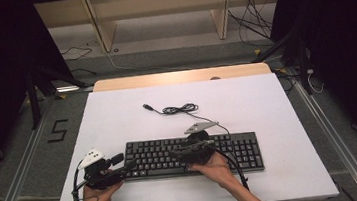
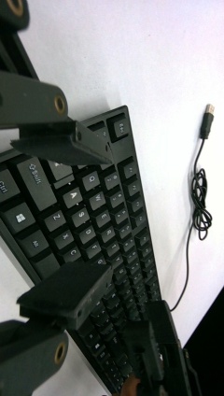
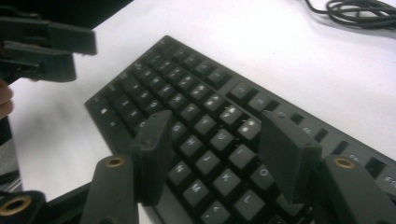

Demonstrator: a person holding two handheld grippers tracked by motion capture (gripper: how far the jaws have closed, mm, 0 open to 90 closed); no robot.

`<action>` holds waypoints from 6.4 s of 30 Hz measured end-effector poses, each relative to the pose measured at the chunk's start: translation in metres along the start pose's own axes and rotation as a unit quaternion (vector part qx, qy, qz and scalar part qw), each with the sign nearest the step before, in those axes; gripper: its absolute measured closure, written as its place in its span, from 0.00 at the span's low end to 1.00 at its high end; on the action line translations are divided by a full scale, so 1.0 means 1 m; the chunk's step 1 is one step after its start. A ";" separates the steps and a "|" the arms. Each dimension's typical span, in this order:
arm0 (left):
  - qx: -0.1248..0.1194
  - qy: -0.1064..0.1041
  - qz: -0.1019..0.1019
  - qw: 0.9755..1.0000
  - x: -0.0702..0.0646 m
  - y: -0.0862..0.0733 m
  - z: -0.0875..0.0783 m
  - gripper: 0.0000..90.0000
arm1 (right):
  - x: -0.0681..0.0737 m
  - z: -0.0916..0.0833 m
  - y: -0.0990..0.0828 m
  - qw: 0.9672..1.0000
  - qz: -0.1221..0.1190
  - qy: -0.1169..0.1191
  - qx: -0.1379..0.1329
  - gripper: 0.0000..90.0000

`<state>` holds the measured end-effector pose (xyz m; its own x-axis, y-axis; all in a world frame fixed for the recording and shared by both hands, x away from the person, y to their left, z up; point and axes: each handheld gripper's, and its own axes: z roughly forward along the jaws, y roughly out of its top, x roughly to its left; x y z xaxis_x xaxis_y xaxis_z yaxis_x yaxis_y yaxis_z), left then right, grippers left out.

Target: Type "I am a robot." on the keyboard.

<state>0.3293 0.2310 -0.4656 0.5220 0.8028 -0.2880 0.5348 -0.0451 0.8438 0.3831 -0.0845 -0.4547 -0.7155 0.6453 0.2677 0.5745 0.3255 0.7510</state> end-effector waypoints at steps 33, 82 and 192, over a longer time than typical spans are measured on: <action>-0.014 -0.030 0.020 0.999 -0.010 0.000 -0.002 0.33 | 0.030 -0.002 -0.022 0.997 -0.058 0.038 0.025 1.00; -0.014 -0.037 0.027 0.999 -0.013 -0.001 0.000 0.30 | 0.030 0.015 -0.035 0.995 -0.070 0.018 0.063 1.00; 0.028 -0.050 0.021 0.998 -0.026 0.005 0.009 0.32 | 0.011 -0.004 -0.022 0.999 -0.035 0.006 0.010 1.00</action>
<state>0.3247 0.2047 -0.4586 0.6069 0.7362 -0.2995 0.5464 -0.1129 0.8299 0.3618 -0.0872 -0.4659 -0.7587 0.6119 0.2234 0.5312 0.3826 0.7560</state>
